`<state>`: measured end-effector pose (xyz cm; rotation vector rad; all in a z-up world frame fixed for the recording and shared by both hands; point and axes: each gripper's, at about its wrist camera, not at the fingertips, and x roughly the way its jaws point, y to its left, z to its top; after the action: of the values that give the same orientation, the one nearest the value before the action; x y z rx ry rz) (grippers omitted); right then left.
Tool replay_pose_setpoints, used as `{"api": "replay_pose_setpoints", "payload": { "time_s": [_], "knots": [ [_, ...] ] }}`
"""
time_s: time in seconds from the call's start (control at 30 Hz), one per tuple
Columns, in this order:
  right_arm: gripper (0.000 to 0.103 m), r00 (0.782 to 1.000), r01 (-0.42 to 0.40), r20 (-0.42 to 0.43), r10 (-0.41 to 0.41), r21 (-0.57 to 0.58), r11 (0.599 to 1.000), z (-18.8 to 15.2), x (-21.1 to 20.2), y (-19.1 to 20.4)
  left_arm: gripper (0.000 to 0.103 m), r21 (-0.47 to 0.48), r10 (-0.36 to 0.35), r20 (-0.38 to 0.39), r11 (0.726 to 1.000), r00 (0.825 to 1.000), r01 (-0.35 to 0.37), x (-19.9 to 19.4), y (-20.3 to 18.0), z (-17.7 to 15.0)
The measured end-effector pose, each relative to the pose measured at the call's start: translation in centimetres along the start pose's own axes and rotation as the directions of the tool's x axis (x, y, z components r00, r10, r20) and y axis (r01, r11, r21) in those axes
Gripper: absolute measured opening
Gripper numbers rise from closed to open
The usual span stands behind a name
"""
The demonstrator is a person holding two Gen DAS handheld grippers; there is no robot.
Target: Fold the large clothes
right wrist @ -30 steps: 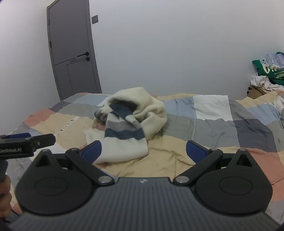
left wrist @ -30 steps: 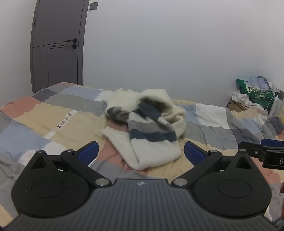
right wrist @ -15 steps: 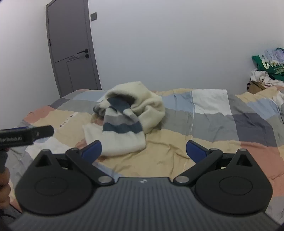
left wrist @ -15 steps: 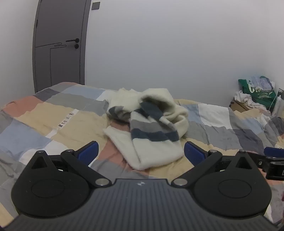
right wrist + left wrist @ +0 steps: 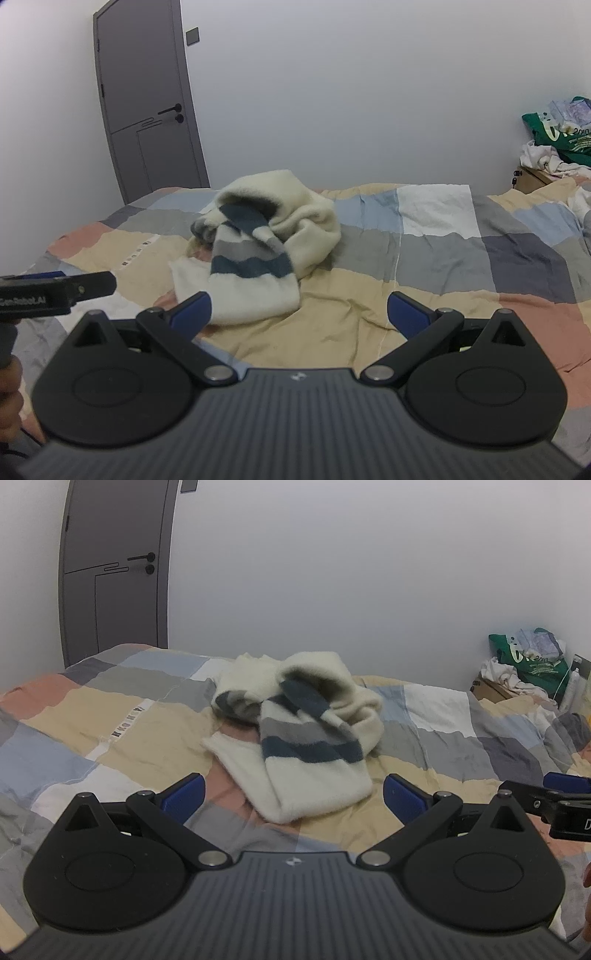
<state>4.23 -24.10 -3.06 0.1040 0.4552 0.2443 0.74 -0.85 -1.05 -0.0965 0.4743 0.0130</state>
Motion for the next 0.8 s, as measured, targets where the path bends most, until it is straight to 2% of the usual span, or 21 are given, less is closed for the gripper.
{"api": "replay_pose_setpoints", "payload": {
  "time_s": [0.8],
  "knots": [
    [0.103, 1.000, -0.001, -0.016, 0.001, -0.002, 1.000, -0.32, 0.36, 0.02, 0.103, -0.001, 0.015, -0.002, 1.000, 1.000, -0.015, 0.70, 0.14, 0.00]
  ]
}}
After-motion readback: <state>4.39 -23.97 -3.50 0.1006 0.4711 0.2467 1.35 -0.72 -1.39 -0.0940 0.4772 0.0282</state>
